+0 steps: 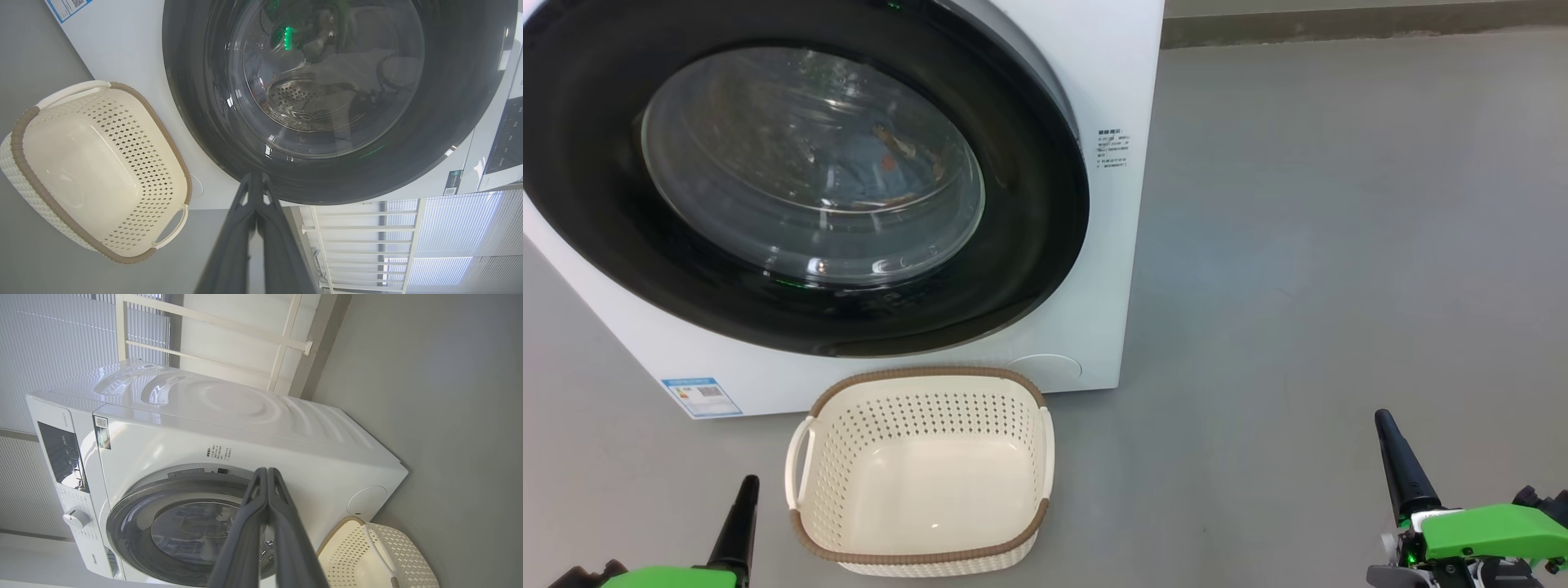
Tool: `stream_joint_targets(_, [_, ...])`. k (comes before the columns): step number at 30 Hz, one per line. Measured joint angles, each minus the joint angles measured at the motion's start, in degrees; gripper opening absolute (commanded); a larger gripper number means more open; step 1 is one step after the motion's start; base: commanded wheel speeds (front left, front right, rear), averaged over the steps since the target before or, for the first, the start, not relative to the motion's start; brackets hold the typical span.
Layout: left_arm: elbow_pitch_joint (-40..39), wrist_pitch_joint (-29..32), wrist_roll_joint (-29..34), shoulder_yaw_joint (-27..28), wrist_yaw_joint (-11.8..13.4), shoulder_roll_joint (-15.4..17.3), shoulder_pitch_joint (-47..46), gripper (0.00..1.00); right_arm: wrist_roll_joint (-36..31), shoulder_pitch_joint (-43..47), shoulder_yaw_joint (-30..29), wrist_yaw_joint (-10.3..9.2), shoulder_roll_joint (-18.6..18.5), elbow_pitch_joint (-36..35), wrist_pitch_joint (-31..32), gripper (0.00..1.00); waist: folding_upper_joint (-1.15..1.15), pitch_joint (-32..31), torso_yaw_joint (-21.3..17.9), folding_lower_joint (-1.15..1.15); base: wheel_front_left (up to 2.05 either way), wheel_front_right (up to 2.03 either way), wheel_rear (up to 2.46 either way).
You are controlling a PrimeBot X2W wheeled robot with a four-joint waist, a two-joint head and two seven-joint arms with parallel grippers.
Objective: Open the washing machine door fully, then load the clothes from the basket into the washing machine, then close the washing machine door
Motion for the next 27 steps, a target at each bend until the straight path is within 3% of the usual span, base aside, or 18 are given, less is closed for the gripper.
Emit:
stream_joint_targets(20, [-0.1,3.32,-11.76,0.71,-0.01,-0.59,-1.22,0.0,12.52,-0.03,-0.56,-0.01,0.35,0.0,3.52,0.0,0.0,-1.26,0.28,0.0,0.0,0.0,0.0])
stream_joint_targets(27, [-0.11,3.56,-12.03,0.79,0.0,-0.75,-1.22,0.0,13.35,-0.03,-0.67,-0.01,0.42,0.0,3.53,0.0,0.0,-1.28,0.3,0.0,0.0,0.0,0.0])
